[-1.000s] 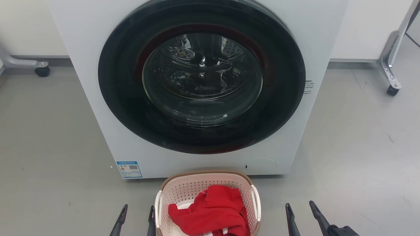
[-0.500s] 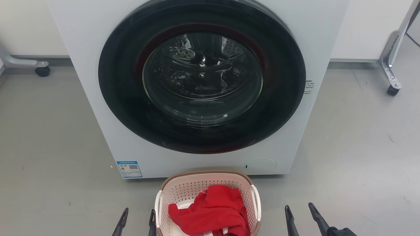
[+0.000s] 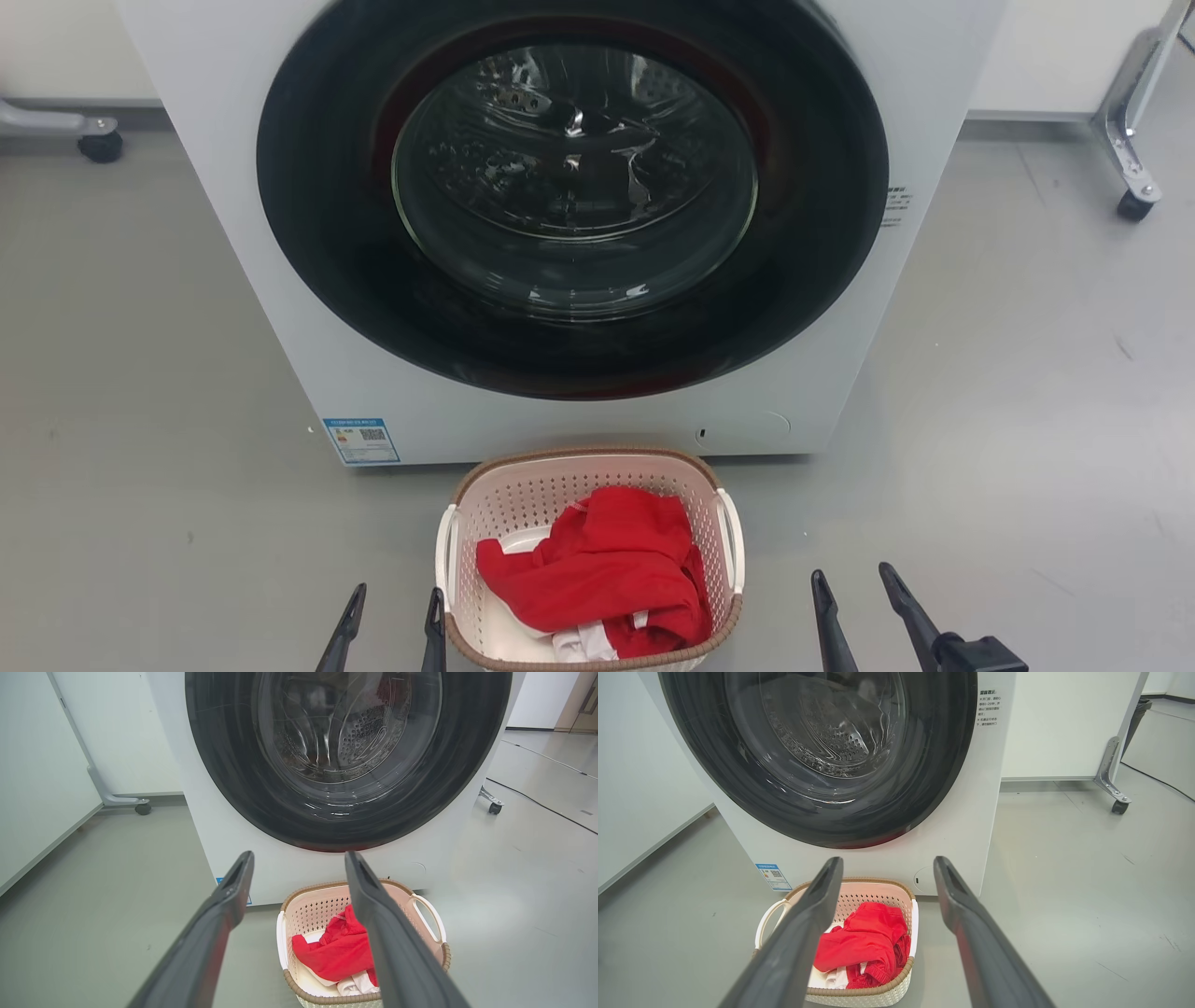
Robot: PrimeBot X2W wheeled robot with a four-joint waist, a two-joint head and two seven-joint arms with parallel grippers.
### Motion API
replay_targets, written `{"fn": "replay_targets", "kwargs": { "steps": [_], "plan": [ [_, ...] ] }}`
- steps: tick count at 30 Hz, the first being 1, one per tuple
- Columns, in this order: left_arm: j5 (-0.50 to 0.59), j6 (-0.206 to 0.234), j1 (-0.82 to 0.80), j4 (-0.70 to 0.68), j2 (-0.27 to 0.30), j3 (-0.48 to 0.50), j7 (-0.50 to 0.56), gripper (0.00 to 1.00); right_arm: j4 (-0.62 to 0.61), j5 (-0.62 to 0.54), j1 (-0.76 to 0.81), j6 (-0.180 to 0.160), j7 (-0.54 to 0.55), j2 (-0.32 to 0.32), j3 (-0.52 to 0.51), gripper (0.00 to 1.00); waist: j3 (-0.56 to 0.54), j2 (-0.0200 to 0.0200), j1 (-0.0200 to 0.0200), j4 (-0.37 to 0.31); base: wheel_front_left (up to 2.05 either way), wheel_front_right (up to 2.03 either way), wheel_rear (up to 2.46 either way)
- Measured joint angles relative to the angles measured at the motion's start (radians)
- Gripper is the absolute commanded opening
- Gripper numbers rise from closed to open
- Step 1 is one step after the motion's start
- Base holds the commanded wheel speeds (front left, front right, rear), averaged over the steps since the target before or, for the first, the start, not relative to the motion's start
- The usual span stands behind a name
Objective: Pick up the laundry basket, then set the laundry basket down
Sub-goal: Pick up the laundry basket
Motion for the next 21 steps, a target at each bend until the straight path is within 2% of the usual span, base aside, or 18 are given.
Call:
{"fn": "replay_targets", "kwargs": {
  "steps": [21],
  "plan": [
    [-0.007, -0.01, -0.257, 0.109, -0.007, 0.029, 0.0, 1.0, 0.096, -0.011, -0.277, 0.022, -0.002, 0.0, -0.038, 1.0, 0.274, 0.0001, 0.0003, -0.007, 0.0, 0.0, 0.0]
  ]
}}
